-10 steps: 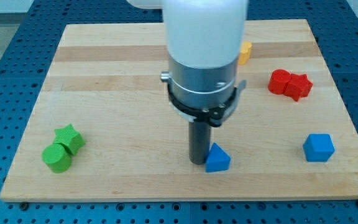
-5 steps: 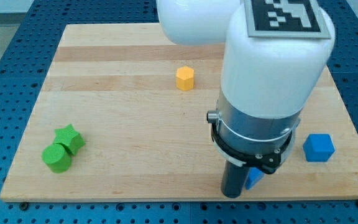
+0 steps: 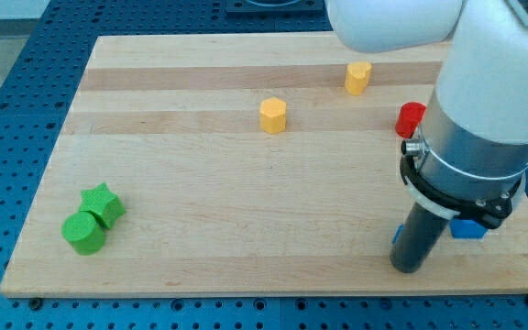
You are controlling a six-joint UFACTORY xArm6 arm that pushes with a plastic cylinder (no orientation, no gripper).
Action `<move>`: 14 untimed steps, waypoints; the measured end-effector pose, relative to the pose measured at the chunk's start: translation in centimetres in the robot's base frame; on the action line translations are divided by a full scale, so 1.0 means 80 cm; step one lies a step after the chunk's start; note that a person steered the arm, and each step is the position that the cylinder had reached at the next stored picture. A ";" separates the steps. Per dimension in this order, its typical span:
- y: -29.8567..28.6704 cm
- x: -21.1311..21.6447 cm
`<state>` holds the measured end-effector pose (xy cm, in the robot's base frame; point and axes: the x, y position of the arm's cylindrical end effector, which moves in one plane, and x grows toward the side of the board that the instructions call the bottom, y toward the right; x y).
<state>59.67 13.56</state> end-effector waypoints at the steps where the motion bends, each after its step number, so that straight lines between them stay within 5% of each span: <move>1: 0.000 -0.008; 8: 0.029 -0.041; 10: -0.020 -0.057; 14: -0.161 -0.214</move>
<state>42.59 0.66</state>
